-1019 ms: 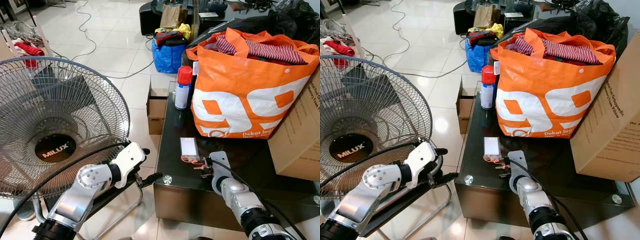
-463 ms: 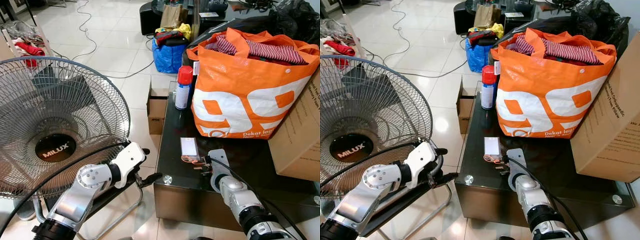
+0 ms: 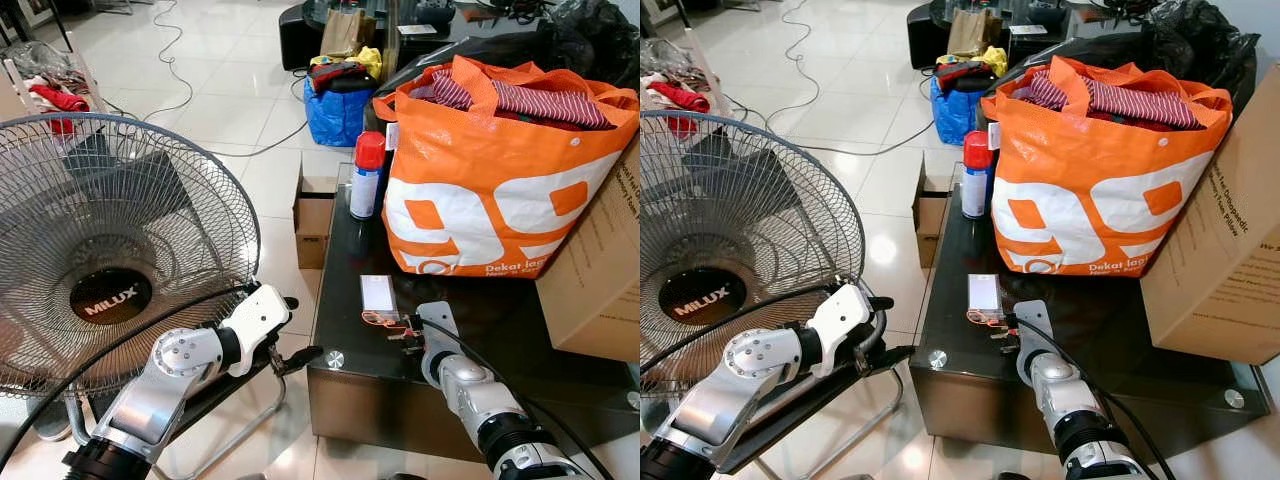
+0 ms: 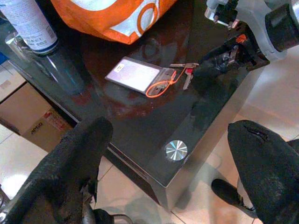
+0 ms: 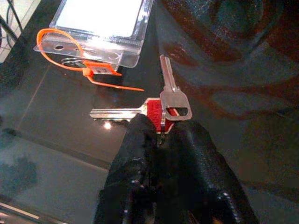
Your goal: Hang keys on a hook
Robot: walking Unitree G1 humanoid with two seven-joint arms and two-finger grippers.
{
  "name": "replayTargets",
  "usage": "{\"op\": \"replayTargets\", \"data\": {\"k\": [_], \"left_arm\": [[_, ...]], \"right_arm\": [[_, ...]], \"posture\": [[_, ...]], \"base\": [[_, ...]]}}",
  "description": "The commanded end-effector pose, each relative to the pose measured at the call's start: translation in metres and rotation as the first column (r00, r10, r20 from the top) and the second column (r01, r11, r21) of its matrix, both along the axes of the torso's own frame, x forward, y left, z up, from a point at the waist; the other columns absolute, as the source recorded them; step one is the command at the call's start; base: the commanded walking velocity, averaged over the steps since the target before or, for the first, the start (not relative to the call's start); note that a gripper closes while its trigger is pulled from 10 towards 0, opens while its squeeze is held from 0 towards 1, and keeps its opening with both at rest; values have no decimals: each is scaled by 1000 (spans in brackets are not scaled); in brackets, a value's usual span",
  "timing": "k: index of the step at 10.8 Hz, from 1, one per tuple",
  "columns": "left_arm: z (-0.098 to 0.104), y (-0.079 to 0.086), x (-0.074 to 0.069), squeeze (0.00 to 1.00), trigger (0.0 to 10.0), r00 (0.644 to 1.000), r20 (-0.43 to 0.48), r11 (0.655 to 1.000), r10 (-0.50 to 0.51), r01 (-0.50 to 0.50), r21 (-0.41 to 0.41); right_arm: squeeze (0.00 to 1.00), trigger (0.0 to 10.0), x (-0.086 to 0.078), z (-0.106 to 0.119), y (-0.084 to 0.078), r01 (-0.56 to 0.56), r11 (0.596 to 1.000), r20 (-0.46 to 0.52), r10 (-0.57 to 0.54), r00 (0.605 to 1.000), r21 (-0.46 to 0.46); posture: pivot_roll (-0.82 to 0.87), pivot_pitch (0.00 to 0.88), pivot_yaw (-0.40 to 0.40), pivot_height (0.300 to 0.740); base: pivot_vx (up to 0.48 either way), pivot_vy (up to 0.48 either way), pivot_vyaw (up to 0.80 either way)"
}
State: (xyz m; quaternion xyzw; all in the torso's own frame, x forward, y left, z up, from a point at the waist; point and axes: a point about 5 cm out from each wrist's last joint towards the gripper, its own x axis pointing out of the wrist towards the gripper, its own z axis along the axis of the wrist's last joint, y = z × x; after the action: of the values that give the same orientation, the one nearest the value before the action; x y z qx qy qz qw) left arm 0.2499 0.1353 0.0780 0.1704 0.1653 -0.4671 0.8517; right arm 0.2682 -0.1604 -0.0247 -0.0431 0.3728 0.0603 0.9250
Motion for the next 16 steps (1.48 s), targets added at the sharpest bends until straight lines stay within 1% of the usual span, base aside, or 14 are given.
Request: {"op": "replayTargets", "data": {"k": [1,2,4,7,9,10,11,12,13,14,15,16], "left_arm": [[0,1,1,0,10000,1000,4,1000,-16,16,20],[0,1,1,0,10000,1000,4,1000,-16,16,20],[0,0,0,0,10000,1000,4,1000,-17,17,20],[0,1,0,0,10000,1000,3,1000,-17,17,20],[0,-1,1,0,10000,1000,15,1000,-1,1,4],[5,-2,5,0,10000,998,42,998,43,-42,-43],[9,-2,7,0,10000,996,62,996,67,-62,-69],[13,-4,8,0,10000,994,80,993,77,-69,-100],[17,-6,8,0,10000,993,92,991,74,-63,-117],[22,-7,8,0,10000,990,111,988,83,-68,-136],[29,-9,10,0,10000,985,126,980,119,-95,-177],[40,-8,17,0,10000,961,156,951,228,-186,-247]], "right_arm": [[0,2863,4,3,1,1,1000,17,-1,1000,6],[0,2824,4,3,1,1,1000,16,-1,1000,7],[0,2392,4,2,1,0,1000,15,0,1000,9],[0,1412,3,2,1,-4,1000,14,4,1000,11],[0,0,4,6,-3,-8,1000,54,7,999,30],[0,0,2,17,-10,-4,996,121,-7,993,92],[0,0,-3,24,-16,5,992,155,-25,988,128],[0,0,-13,34,-20,9,984,192,-44,980,177],[0,0,-21,45,-23,31,971,222,-86,971,238],[0,0,-27,60,-24,47,954,259,-127,957,296],[0,0,-30,78,-26,61,930,306,-181,935,364],[0,0,-32,107,-25,100,864,346,-300,889,493]], "posture": [[24,16,44,740],[24,16,44,740],[22,17,43,740],[23,17,43,740],[19,0,34,740],[10,0,27,740],[5,0,25,740],[-2,0,26,740],[-12,0,31,740],[-22,0,39,740],[-25,0,43,740],[-40,0,50,740]], "base": [[0,0,0],[0,0,0],[0,0,0],[0,0,0],[0,0,0],[0,0,0],[0,0,0],[0,0,0],[0,0,0],[0,0,0],[0,0,0],[0,0,0]]}}
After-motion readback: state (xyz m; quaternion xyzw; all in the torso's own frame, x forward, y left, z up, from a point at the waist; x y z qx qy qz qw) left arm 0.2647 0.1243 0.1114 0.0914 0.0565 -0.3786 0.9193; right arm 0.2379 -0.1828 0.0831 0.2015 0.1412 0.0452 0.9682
